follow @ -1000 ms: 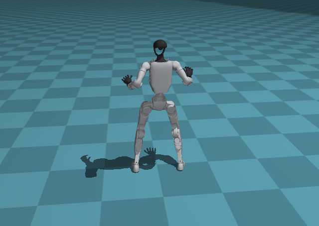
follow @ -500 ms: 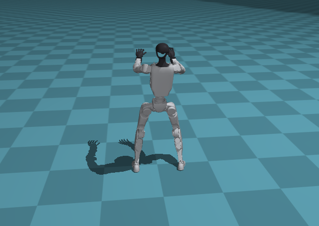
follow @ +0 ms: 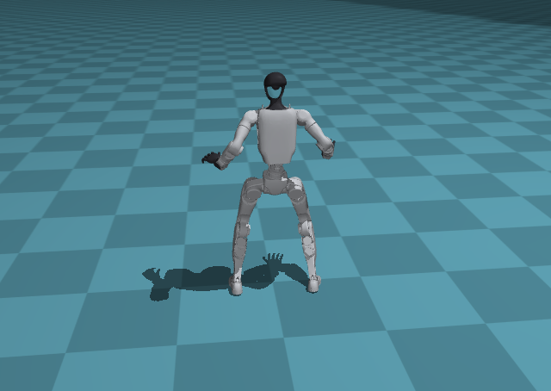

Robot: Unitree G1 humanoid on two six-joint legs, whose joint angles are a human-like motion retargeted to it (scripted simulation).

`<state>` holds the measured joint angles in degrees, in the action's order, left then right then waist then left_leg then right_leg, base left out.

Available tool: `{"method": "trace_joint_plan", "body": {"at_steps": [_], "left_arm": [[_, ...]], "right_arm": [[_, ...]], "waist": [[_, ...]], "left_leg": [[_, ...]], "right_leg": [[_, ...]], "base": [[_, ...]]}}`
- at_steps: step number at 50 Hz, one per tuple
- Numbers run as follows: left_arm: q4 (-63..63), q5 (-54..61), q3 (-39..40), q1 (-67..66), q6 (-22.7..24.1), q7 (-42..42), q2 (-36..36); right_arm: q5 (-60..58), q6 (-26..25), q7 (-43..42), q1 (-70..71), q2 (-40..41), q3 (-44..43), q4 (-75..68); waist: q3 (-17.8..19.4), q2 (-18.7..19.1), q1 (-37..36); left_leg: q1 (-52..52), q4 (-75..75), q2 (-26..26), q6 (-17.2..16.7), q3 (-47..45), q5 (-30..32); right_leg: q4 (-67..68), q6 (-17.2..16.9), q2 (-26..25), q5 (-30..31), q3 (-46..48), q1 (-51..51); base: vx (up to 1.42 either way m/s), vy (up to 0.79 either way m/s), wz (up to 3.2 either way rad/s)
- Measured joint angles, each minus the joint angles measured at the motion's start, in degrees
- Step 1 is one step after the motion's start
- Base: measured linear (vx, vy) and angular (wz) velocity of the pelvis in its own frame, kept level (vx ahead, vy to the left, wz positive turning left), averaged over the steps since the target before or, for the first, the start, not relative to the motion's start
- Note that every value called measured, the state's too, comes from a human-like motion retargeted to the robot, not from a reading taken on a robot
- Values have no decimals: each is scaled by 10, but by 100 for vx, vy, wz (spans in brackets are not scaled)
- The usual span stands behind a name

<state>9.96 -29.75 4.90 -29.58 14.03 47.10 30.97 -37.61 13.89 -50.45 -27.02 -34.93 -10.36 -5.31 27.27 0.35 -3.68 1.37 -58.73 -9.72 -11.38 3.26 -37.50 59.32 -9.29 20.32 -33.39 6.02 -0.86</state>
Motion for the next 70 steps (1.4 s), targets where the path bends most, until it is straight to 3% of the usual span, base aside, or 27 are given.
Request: {"method": "trace_joint_plan", "body": {"at_steps": [3, 7, 13, 20, 25, 31, 35, 40, 47, 53, 58, 63, 70], "left_arm": [[-83, -9, 75, -68, 10, 12, -12], [-186, -36, 135, -58, 16, 36, -3], [-272, -62, 89, 198, -20, 73, 56], [-183, -107, -90, 661, -111, 10, 105], [61, -107, -245, 933, -175, -22, 96], [378, -41, -376, 1060, -172, -73, 43], [490, -19, -404, 1033, -153, -102, 20], [445, -49, -347, 866, -140, -81, 37], [227, -14, -208, 462, -68, -18, 42], [78, 47, -100, 128, -2, 7, -34], [-25, 61, -20, -42, 36, 19, -117], [-116, 36, 2, -23, 47, 50, -140], [-204, -41, -60, 293, 15, 84, -37]], "right_arm": [[0, 10, -8, -67, 14, -78, 76], [-19, 7, -27, -72, 9, -157, 174], [-57, -46, -38, 117, -44, -185, 273], [-89, -119, 29, 503, -129, -17, 208], [-77, -159, 50, 771, -148, 180, 14], [-22, -174, 52, 926, -111, 358, -277], [9, -163, 68, 920, -87, 406, -405], [-4, -143, 70, 788, -80, 377, -421], [-4, -92, 22, 430, -52, 215, -270], [51, -22, -14, 103, 38, 68, -95], [53, 23, -25, -72, 95, -3, 37], [28, 24, -42, -86, 82, -67, 133], [-29, -43, -65, 185, -50, -88, 213]], "waist": [[4, -1, -5], [11, -6, -9], [19, -11, -3], [12, -14, 15], [-7, -8, 18], [-34, -2, 13], [-43, 1, 11], [-43, 1, 13], [-16, -2, 7], [13, 0, -8], [23, 1, -14], [25, -2, -15], [21, -5, -7]], "left_leg": [[21, 0, 2, 2, 1, 6], [38, -2, 8, 6, 1, 11], [57, -10, 10, 1, 8, 13], [47, -18, 11, -5, 17, 10], [39, -18, 8, -9, 16, 10], [34, -11, 7, -12, 11, 12], [29, 1, 6, -16, 10, 16], [24, 23, 6, -20, 10, 25], [33, 42, 3, -20, 9, 34], [68, 26, 2, -14, 12, 28], [95, 25, 4, -11, 17, 32], [95, 54, 10, -10, 17, 52], [87, 83, 12, -11, 8, 72]], "right_leg": [[0, 1, -1, 5, -2, 22], [1, 12, 4, 26, -5, 39], [21, 22, 3, 6, -7, 61], [29, 29, 6, 2, 1, 44], [28, 26, 5, 2, 2, 35], [21, 23, 5, 3, 1, 32], [9, 21, 4, 8, 4, 27], [-13, 19, 1, 19, 10, 20], [-35, 16, -4, 31, 13, 28], [-24, 17, -6, 28, 10, 62], [-26, 16, -7, 35, 13, 86], [-52, 18, -7, 54, 17, 86], [-67, 30, -8, 70, 8, 91]], "base": [[-7, 0, 1], [-10, 0, 1], [-11, -1, 6], [-4, 0, 7], [0, 0, 0], [0, 0, 0], [0, 0, 0], [0, 0, 0], [0, 0, 0], [0, 0, 0], [0, 0, 0], [-4, 1, 1], [-10, 0, -10]]}}
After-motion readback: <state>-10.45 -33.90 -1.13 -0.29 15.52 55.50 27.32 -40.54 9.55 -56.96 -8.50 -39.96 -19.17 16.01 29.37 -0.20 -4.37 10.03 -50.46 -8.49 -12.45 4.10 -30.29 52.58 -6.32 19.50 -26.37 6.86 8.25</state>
